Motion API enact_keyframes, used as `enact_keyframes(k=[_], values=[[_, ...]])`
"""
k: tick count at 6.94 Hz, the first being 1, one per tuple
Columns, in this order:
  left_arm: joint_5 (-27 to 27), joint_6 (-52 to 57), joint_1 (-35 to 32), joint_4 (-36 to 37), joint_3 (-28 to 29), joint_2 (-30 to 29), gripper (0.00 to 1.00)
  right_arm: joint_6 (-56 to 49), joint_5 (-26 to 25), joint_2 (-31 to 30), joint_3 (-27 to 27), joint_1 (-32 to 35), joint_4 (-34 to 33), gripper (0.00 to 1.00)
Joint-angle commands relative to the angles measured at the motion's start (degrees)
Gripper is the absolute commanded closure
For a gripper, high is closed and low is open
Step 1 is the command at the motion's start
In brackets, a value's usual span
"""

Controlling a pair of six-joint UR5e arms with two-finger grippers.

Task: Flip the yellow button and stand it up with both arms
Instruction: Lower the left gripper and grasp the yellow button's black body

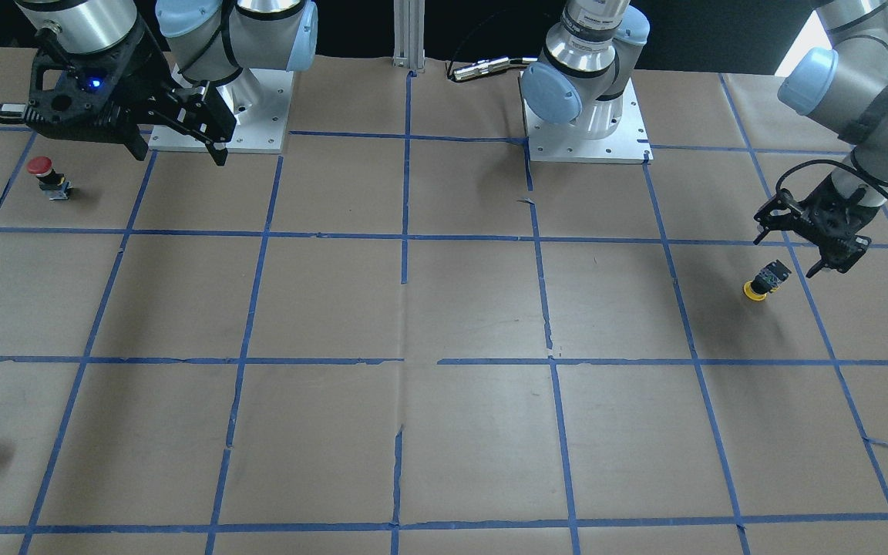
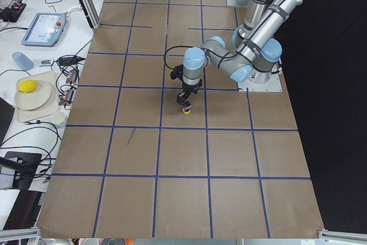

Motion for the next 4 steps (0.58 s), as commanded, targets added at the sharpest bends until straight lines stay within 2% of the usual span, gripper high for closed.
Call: enact_keyframes(k=[1, 4], values=[[-1.6, 1.1, 0.1, 4.1, -0.2, -3.5, 0.01, 0.1, 0.0, 0.0, 0.0, 0.1, 0.1, 0.00], [-1.4, 2.0, 0.2, 3.6, -0.5, -3.6, 0.08, 0.0, -0.1, 0.0, -0.1, 0.1, 0.3, 0.00]])
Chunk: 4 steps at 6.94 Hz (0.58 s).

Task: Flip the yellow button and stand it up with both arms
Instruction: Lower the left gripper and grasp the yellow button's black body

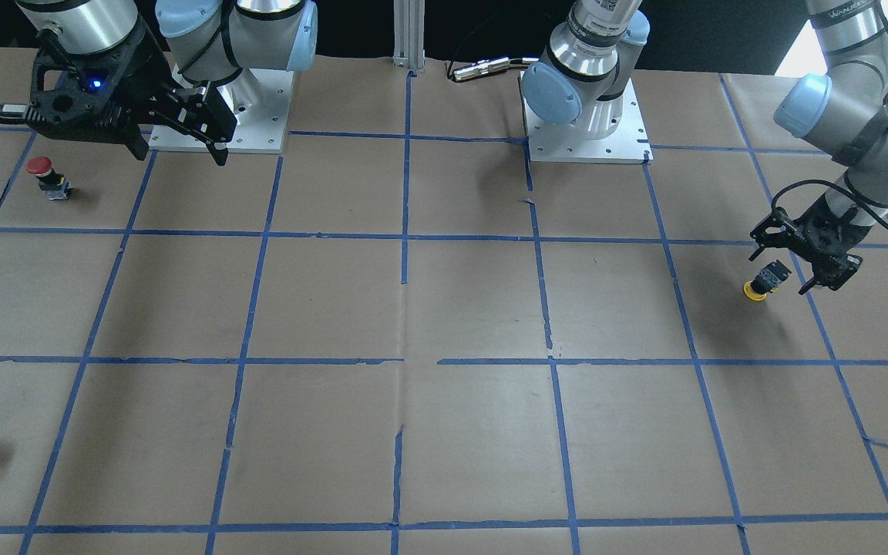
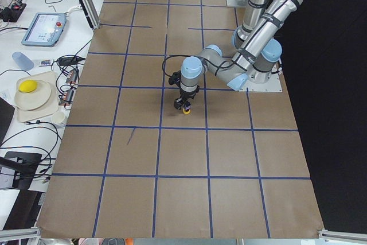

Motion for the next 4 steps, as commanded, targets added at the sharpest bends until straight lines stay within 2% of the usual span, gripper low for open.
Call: enact_keyframes(k=[1, 4], values=[[0.4, 0.8, 0.1, -0.4, -0.1, 0.0, 0.15, 0.0, 0.1, 0.1, 0.0, 0.0, -0.1, 0.00], [0.4, 1.6, 0.1, -0.2, -0.1, -0.6, 0.18, -0.8, -0.1, 0.5, 0.1, -0.3, 0.2, 0.00]])
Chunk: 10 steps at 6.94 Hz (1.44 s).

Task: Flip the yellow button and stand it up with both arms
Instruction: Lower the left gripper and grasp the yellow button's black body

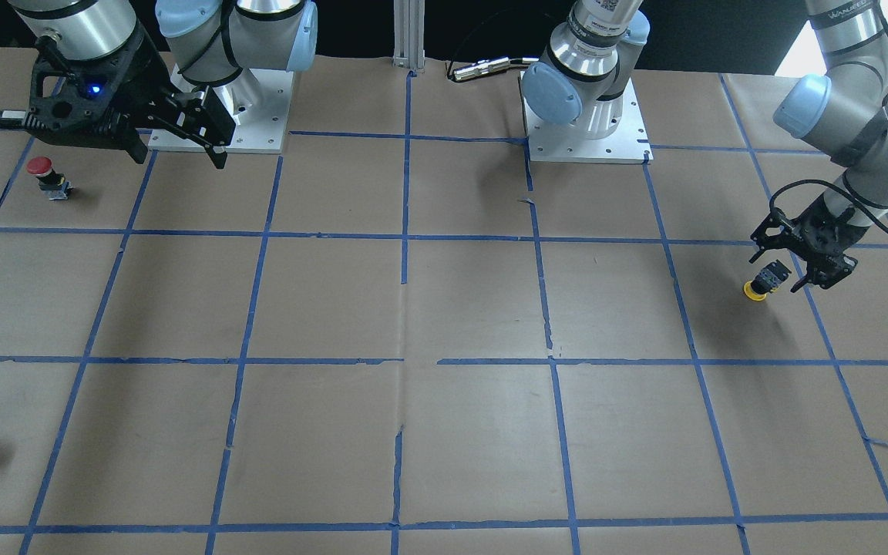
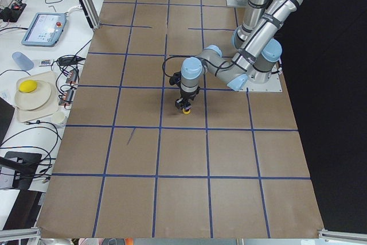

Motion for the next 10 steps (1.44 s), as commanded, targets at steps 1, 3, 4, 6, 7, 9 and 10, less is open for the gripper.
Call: enact_keyframes(k=[1, 3, 4, 6, 7, 9, 10], values=[[-0.1, 0.4, 0.1, 0.5, 0.1, -1.2, 0.21, -0.5, 0.0, 0.1, 0.4, 0.1, 0.1, 0.00], [0.1, 0.6, 0.1, 0.3, 0.1, -1.0, 0.46, 0.5, 1.8, -0.4, 1.1, 0.1, -0.2, 0.00], [0.1, 0.7, 0.1, 0.3, 0.2, -0.9, 0.59, 1.1, 6.0, -0.3, 0.6, 0.1, -0.3, 0.00], [-0.4, 1.0, -0.4, -0.2, 0.8, 0.3, 0.74, 1.7, 5.6, -0.4, 1.1, 0.1, -0.5, 0.00], [-1.2, 0.1, -1.4, -2.6, 1.4, 2.3, 0.76, 1.7, 5.4, -0.6, 1.1, 0.1, -0.4, 0.00], [-6.7, -7.2, -4.0, -18.9, 1.8, 10.4, 0.78, 1.7, 5.3, -0.6, 1.1, 0.1, -0.2, 0.00], [-10.1, -12.9, -6.4, -22.6, 1.8, 12.3, 0.79, 3.1, 5.9, -0.6, 0.9, 0.1, -0.4, 0.00]])
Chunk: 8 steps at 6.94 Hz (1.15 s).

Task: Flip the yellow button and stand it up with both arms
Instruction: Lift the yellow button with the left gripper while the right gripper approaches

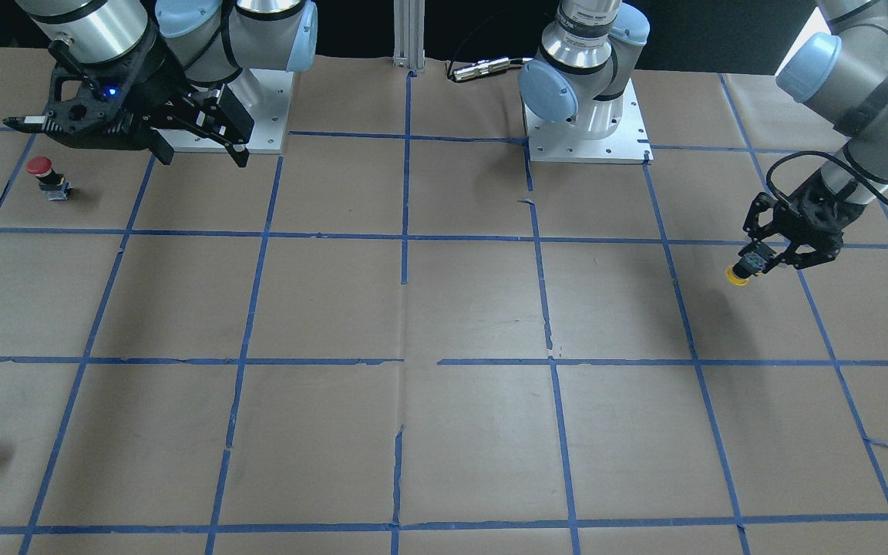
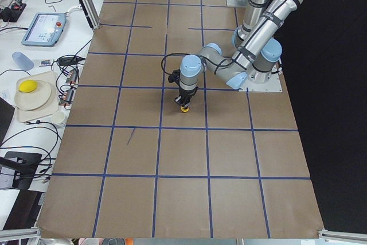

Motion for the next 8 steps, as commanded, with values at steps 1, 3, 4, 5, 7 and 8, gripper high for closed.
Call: enact_keyframes(k=[1, 3, 4, 5, 7, 8], values=[[-8.0, -7.3, -5.9, -11.3, 0.1, 4.3, 0.79, 7.8, 1.0, 0.2, -0.9, -0.1, -0.1, 0.00], [-19.1, -14.2, -9.8, -21.6, 0.2, 4.7, 0.80, 16.8, 7.6, 0.7, -1.4, -0.6, -0.6, 0.00], [-27.2, -18.6, -11.5, -26.6, 0.3, 4.9, 0.80, 21.6, 12.3, 0.8, -1.4, -0.8, -0.8, 0.00], [-35.3, -23.9, -13.9, -30.3, 0.7, 5.1, 0.80, 25.9, 15.6, 1.8, -1.4, -0.8, -2.3, 0.00], [-51.6, -29.2, -17.8, -41.1, 1.3, 7.6, 0.80, 37.6, 24.5, 3.7, -1.3, -0.8, -7.4, 0.00], [-58.6, -30.3, -20.2, -44.6, 1.3, 8.7, 0.80, 41.6, 25.9, 4.9, -1.3, -0.7, -9.2, 0.00]])
